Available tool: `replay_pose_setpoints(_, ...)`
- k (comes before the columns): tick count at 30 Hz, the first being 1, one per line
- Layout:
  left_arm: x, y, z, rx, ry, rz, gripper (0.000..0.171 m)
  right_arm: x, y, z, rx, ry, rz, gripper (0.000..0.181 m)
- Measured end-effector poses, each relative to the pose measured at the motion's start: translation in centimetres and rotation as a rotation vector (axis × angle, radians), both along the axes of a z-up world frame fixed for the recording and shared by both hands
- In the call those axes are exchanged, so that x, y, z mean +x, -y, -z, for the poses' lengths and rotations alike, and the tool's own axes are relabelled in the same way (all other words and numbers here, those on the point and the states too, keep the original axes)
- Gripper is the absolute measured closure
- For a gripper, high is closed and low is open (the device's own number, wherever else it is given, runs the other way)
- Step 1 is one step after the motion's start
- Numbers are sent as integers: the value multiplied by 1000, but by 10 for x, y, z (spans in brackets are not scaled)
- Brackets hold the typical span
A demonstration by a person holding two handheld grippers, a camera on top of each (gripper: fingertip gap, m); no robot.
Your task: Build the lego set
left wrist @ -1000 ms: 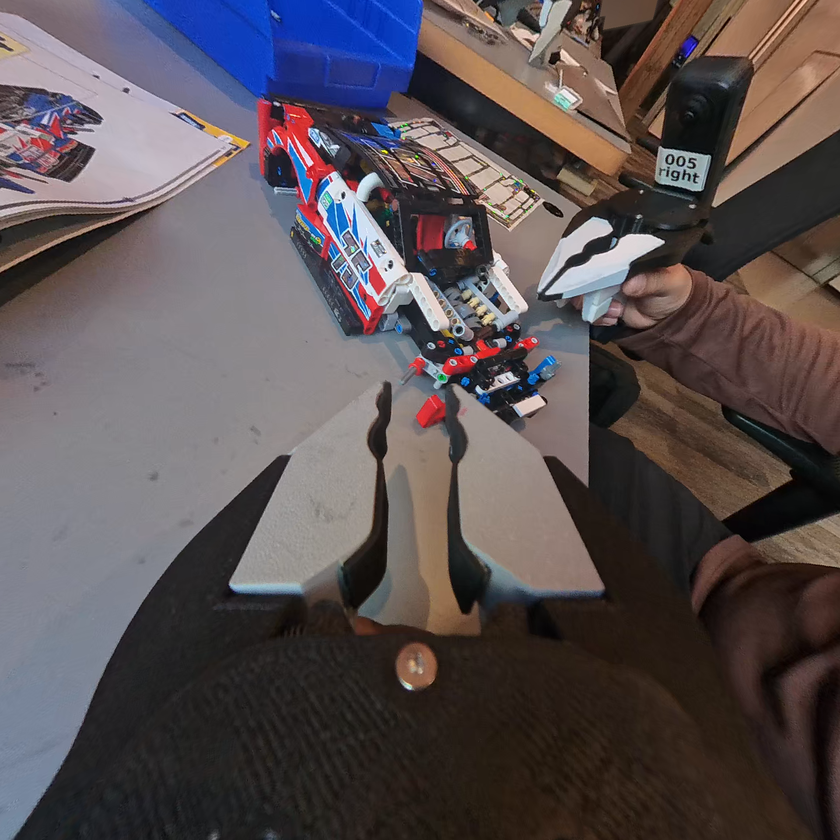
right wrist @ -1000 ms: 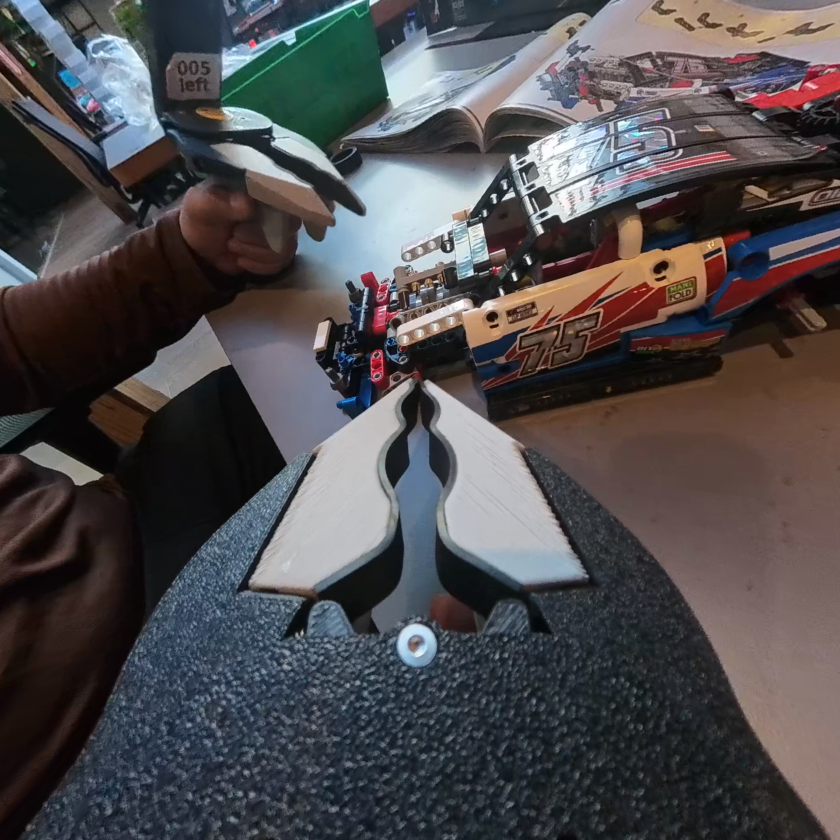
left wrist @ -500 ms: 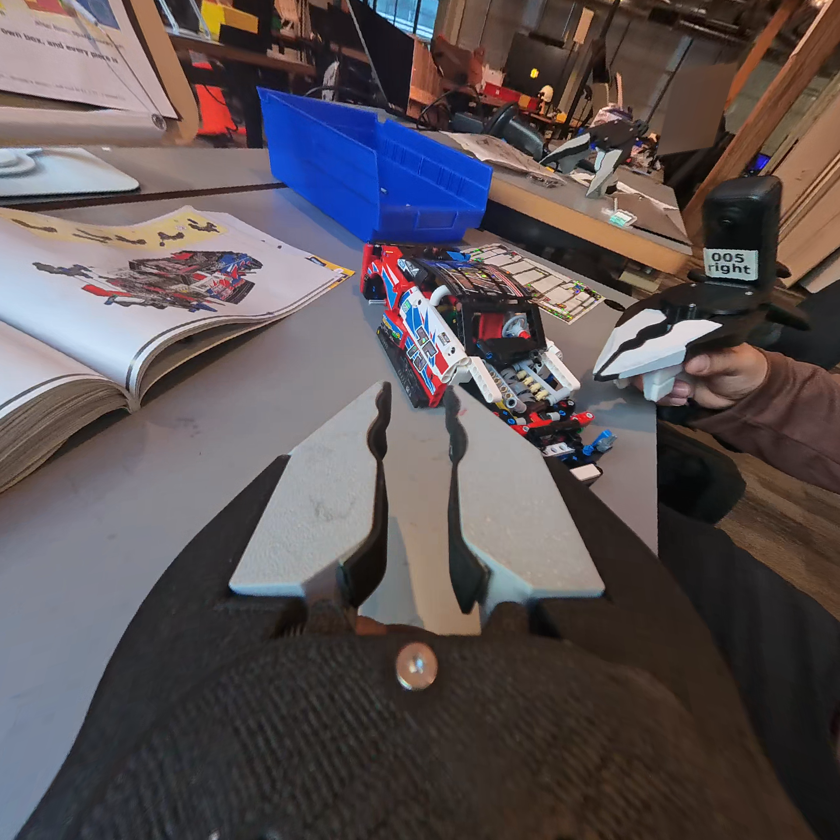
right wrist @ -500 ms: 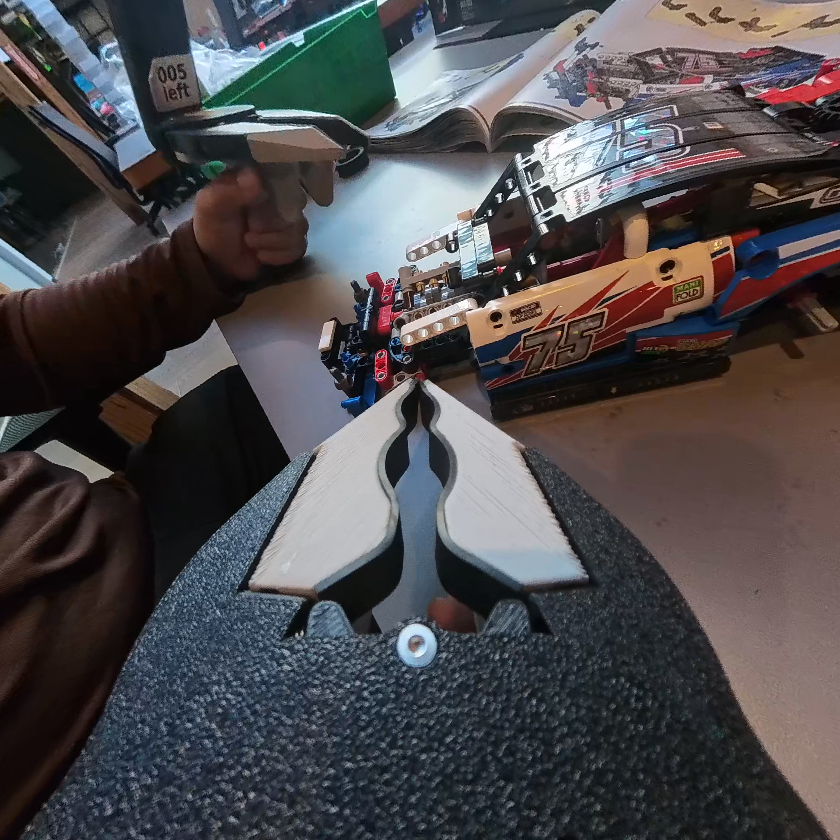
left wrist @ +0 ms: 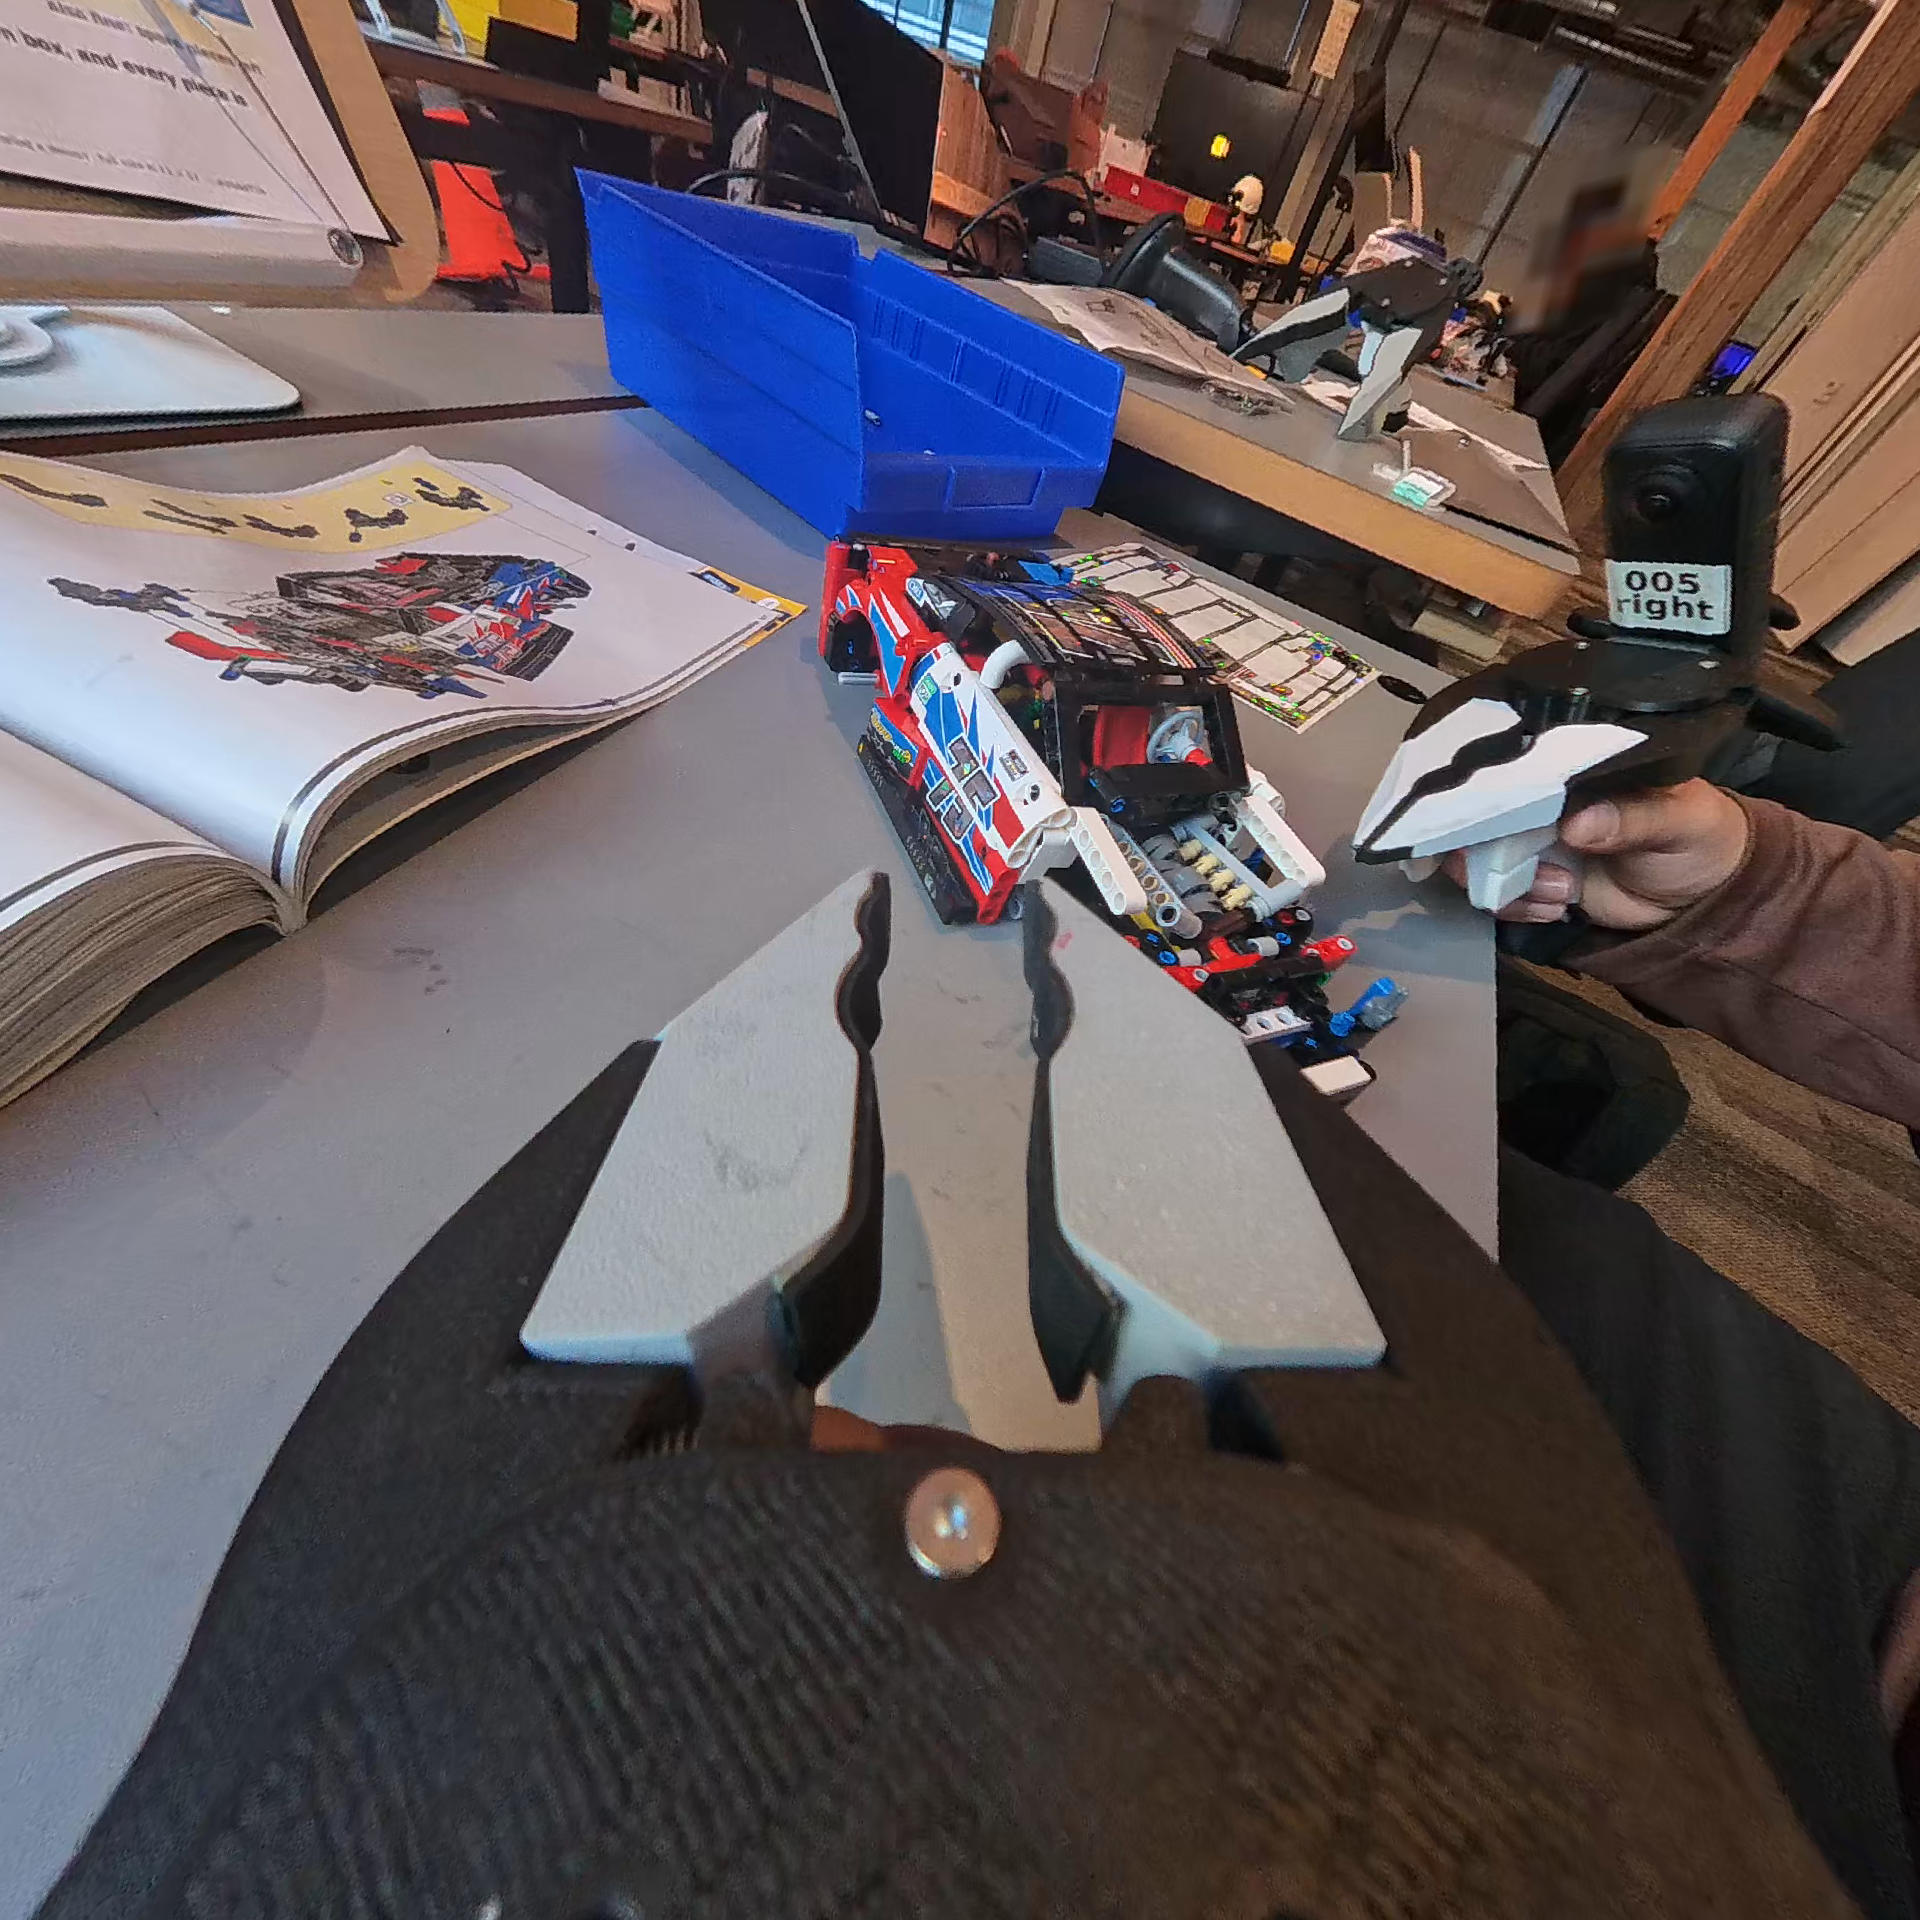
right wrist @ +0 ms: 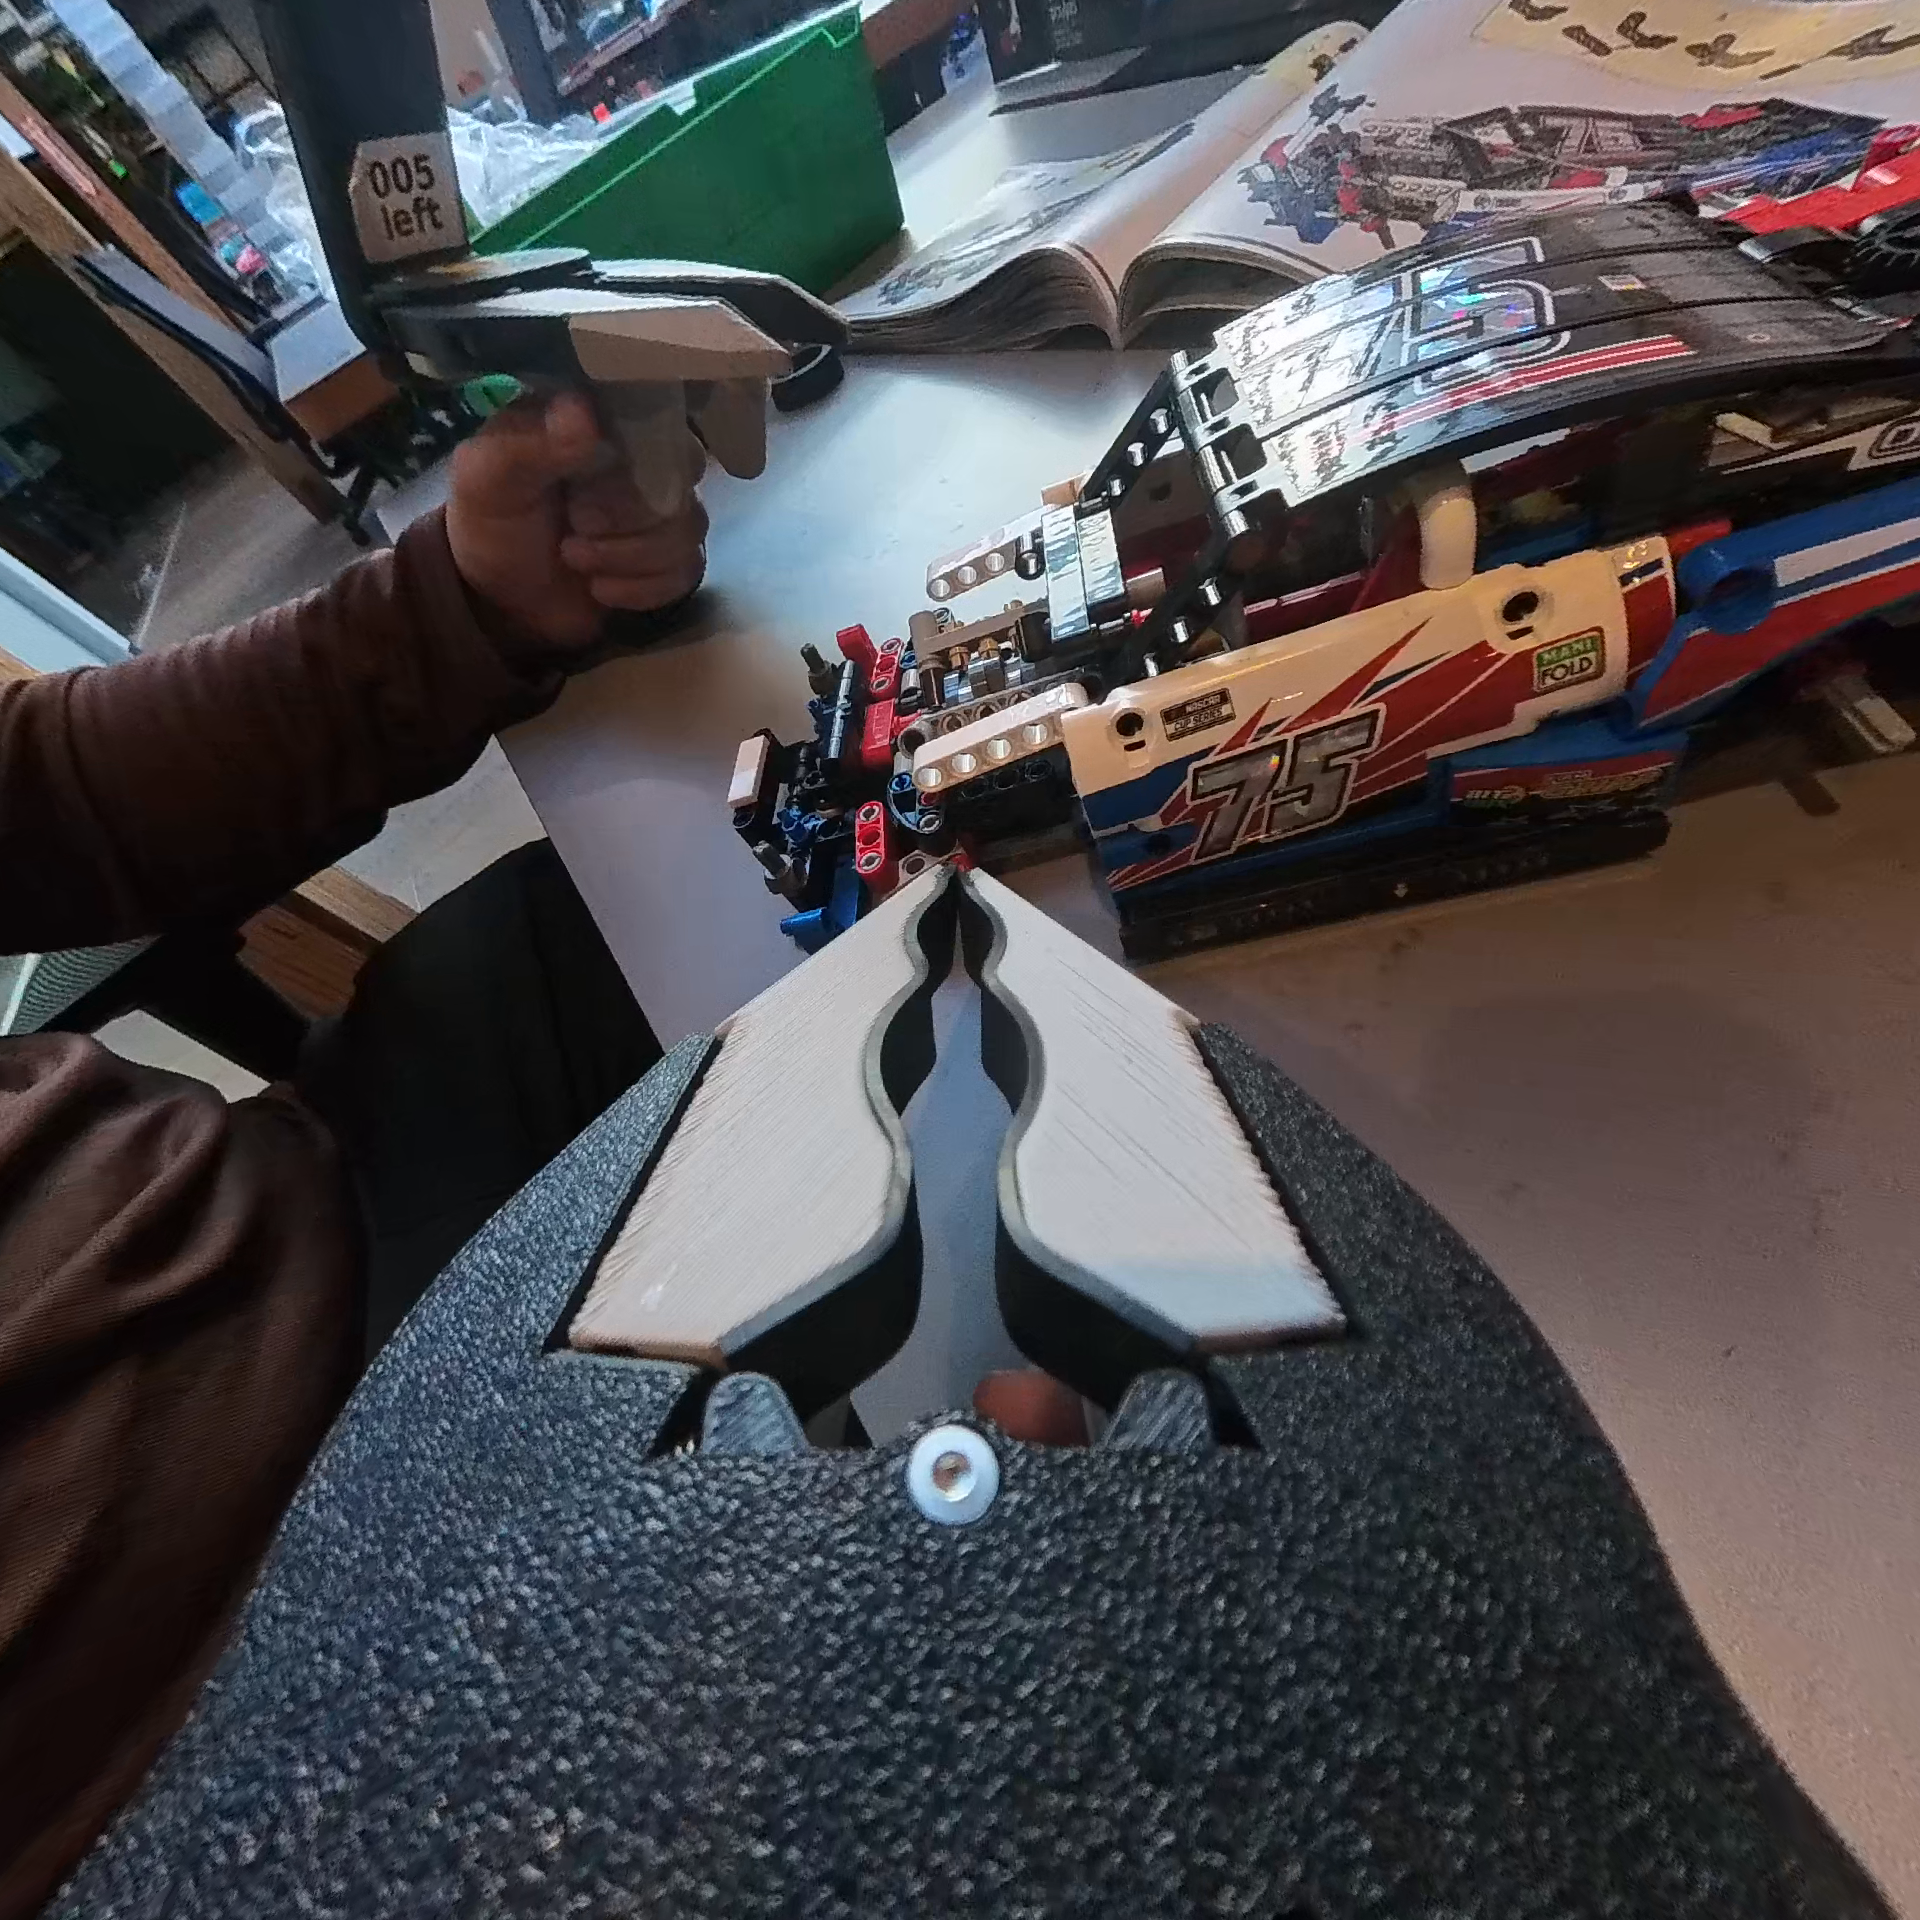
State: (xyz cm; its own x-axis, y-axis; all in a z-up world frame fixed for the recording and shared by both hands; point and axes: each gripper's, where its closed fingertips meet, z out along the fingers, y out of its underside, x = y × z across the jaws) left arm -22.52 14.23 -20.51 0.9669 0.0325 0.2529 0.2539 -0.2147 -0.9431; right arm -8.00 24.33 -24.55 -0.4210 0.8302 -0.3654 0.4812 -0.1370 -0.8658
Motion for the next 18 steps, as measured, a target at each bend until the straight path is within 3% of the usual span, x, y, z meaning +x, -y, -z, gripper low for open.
replay_pose_setpoints(18,-1,0,0,4,9,1,148,1,0,0,-1,-1,-5,181)
